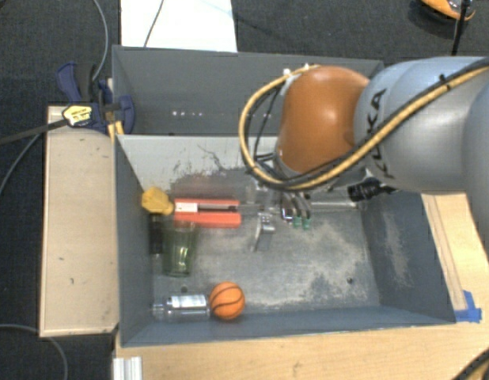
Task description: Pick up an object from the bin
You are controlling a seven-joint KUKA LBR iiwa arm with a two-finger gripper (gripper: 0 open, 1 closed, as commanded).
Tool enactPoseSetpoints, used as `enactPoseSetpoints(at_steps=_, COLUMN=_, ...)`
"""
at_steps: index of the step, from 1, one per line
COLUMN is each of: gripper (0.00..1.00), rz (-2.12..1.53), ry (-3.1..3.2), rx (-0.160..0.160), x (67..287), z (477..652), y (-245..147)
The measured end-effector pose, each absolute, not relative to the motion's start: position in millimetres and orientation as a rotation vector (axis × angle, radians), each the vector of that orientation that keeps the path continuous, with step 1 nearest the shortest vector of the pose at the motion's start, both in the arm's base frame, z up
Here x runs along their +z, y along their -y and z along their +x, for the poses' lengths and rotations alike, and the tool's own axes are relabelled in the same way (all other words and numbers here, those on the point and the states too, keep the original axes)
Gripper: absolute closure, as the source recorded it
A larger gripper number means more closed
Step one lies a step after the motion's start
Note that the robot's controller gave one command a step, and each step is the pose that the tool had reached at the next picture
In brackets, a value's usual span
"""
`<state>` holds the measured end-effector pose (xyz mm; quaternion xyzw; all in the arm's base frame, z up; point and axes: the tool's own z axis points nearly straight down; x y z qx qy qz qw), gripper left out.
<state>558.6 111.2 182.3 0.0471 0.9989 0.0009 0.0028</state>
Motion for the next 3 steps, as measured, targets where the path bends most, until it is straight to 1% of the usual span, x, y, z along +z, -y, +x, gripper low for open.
enactPoseSetpoints(at_steps=1, gripper=0.0, rz=0.268, ry=-3.134, rx=-0.001, x=135.2, z=570.3, y=-142.9)
enactPoseSetpoints(at_steps=2, gripper=0.0, rz=0.286, ry=-3.114, rx=0.009, x=146.9, z=590.0, y=-165.5)
enactPoseSetpoints(at_steps=3, gripper=0.0, rz=0.442, ry=-3.103, rx=0.006, x=71.7, z=584.3, y=-166.2)
